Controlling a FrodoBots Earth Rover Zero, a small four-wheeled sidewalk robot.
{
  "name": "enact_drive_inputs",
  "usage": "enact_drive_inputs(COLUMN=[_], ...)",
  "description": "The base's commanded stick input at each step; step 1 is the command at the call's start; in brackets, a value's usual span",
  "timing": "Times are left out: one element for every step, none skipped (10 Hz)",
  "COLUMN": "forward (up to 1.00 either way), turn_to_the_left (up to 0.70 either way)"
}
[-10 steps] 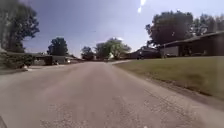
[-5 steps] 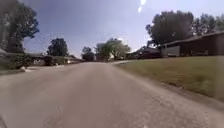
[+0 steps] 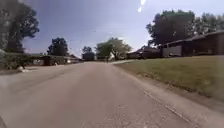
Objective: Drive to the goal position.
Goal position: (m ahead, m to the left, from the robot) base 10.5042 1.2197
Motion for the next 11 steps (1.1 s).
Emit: enact_drive_inputs(forward=[0.70,0.70,0.70,0.70,0.70,0.70,0.70,0.70,0.70,0.70,0.70], turn_to_the_left=[0.00,0.00,0.00,0.00,0.00,0.00,0.00,0.00,0.00,0.00,0.00])
